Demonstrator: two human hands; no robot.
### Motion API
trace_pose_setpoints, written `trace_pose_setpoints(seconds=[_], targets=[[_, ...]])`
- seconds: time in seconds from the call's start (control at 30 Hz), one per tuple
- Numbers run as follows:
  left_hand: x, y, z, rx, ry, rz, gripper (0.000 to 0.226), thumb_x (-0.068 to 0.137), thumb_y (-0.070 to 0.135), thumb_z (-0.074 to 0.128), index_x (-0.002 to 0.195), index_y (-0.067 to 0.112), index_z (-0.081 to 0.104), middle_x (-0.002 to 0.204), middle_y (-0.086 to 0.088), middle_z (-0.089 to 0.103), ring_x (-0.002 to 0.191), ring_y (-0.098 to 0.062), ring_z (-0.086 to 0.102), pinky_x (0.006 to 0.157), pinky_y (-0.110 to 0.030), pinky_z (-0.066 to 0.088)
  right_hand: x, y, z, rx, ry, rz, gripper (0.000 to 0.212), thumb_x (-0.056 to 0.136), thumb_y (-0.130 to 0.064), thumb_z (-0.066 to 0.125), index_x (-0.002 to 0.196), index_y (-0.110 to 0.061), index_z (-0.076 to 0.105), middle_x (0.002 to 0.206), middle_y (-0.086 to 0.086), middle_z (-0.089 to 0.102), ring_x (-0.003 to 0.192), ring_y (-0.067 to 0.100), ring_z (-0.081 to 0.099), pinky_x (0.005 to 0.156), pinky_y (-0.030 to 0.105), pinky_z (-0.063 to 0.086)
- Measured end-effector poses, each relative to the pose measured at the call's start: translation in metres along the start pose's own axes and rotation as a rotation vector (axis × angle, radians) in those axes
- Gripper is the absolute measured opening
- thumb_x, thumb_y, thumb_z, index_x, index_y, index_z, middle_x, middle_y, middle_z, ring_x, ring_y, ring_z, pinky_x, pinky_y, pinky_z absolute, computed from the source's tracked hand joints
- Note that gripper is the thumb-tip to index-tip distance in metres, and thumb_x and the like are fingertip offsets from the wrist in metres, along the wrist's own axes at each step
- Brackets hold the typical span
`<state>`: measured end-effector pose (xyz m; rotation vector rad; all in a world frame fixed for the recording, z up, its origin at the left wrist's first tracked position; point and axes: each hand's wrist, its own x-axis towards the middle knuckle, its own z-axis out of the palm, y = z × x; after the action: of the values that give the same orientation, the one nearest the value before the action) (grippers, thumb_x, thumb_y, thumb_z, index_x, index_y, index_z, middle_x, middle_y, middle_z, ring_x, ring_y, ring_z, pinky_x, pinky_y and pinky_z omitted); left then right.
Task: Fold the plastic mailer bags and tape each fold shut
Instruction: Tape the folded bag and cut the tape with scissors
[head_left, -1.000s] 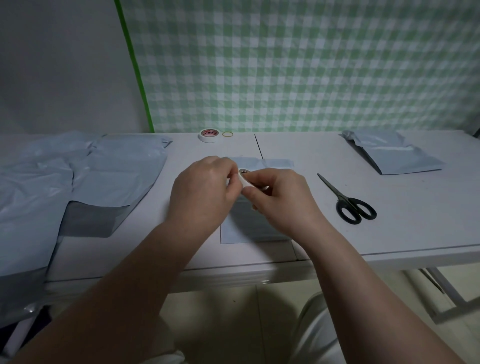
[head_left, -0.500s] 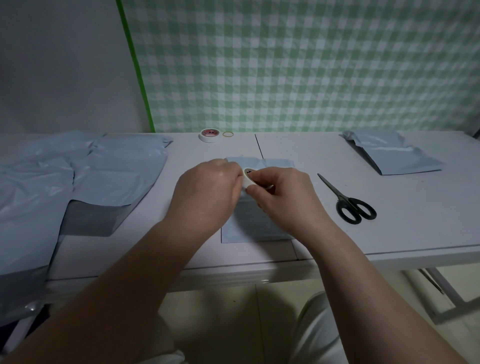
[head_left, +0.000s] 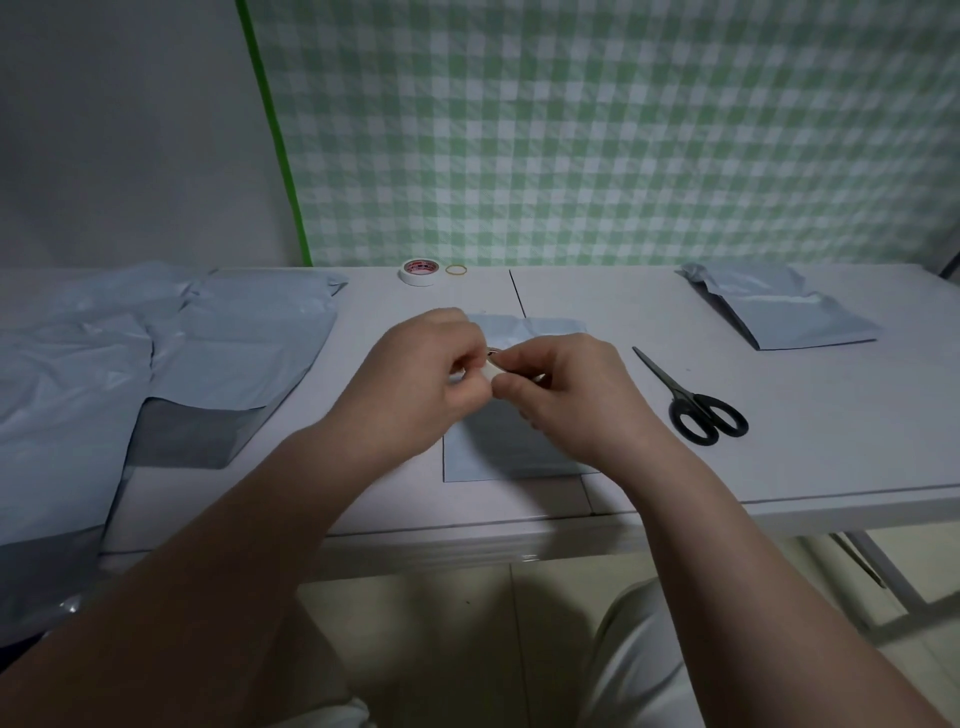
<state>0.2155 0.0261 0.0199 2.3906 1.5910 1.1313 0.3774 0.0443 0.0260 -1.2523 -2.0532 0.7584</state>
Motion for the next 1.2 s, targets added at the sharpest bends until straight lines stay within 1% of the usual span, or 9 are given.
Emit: trace_pose_setpoints(seconds=[0.13,0.3,0.43,0.6,0.73,0.8,0.93,1.07,1.2], targets=[[-0.003,0.000,-0.002,-0.198,0.004,-0.129,0.009,0.079,0.017,0.060,0.071,0.017,0.063,0.075,0.006,0.060,0.076,-0.008,0.057,0.063,-0.024,0.047,-0.001,0.000,-0.006,-0.006,-0.015,-0.010,0.019,0.088,-0.022,0.065,0.105,-0.021,0.073,0.066,-0.024,0.056,0.055,-0.017,0.050,0.056,0.003,0.034],[-0.001,0.002,-0.002,-0.237,0.011,-0.207,0.018,0.083,0.010,0.067,0.069,0.019,0.060,0.071,0.006,0.061,0.071,-0.004,0.057,0.066,-0.012,0.042,-0.004,0.001,-0.010,0.079,-0.008,-0.058,0.012,0.086,-0.028,0.066,0.096,-0.028,0.073,0.079,-0.016,0.062,0.063,-0.004,0.051,0.064,0.014,0.037],[0.001,0.008,-0.001,-0.755,-0.021,-0.447,0.020,0.091,0.000,0.054,0.073,0.006,0.055,0.068,-0.007,0.058,0.065,-0.012,0.060,0.068,-0.023,0.056,-0.004,0.006,-0.011,0.475,-0.019,0.016,0.014,0.087,-0.031,0.065,0.078,-0.020,0.067,0.087,-0.012,0.062,0.084,0.001,0.055,0.084,0.027,0.042],[0.007,0.008,-0.001,-0.753,-0.056,-0.488,0.023,0.093,-0.004,0.049,0.073,0.006,0.049,0.063,-0.008,0.052,0.056,-0.009,0.057,0.062,-0.024,0.057,0.005,0.007,-0.003,0.885,-0.111,0.187,0.030,0.077,-0.031,0.067,0.087,-0.005,0.058,0.089,0.015,0.062,0.090,0.023,0.060,0.092,0.043,0.051],[0.013,0.010,-0.009,-0.430,-0.111,-0.451,0.021,0.093,-0.001,0.049,0.074,0.008,0.048,0.067,-0.012,0.058,0.058,-0.016,0.062,0.054,-0.018,0.049,0.016,0.000,-0.008,0.622,-0.047,0.150,0.024,0.073,-0.020,0.073,0.078,-0.002,0.059,0.077,0.017,0.061,0.074,0.016,0.058,0.071,0.031,0.049],[0.016,0.009,-0.015,-0.371,-0.123,-0.450,0.023,0.093,0.001,0.049,0.073,0.011,0.048,0.066,-0.010,0.060,0.057,-0.017,0.063,0.060,-0.026,0.053,0.022,-0.001,-0.012,0.420,0.022,0.148,0.033,0.067,-0.025,0.076,0.069,0.003,0.058,0.066,0.014,0.063,0.063,0.012,0.055,0.061,0.029,0.044],[0.023,0.001,-0.022,-0.357,-0.143,-0.517,0.024,0.092,0.000,0.049,0.071,0.011,0.049,0.065,-0.007,0.057,0.055,-0.017,0.061,0.068,-0.033,0.055,0.031,0.000,-0.017,0.141,0.154,0.171,0.038,0.068,-0.027,0.079,0.053,-0.014,0.046,0.046,-0.008,0.039,0.040,0.006,0.034,0.041,0.019,0.028],[0.024,-0.008,-0.020,-0.465,-0.224,-0.668,0.022,0.092,0.000,0.047,0.071,0.008,0.049,0.068,-0.011,0.053,0.056,-0.019,0.056,0.046,-0.017,0.047,0.034,0.009,-0.010,0.309,0.072,0.202,0.033,0.072,-0.039,0.075,0.063,-0.015,0.054,0.063,0.000,0.058,0.058,0.013,0.051,0.056,0.029,0.046],[0.022,-0.019,-0.011,-0.617,-0.312,-0.797,0.021,0.093,0.002,0.048,0.073,0.008,0.052,0.070,-0.011,0.051,0.058,-0.016,0.055,0.062,-0.029,0.059,0.037,0.020,-0.002,0.528,-0.033,0.336,0.025,0.084,-0.038,0.066,0.086,-0.014,0.059,0.082,0.008,0.064,0.079,0.020,0.063,0.075,0.038,0.057]])
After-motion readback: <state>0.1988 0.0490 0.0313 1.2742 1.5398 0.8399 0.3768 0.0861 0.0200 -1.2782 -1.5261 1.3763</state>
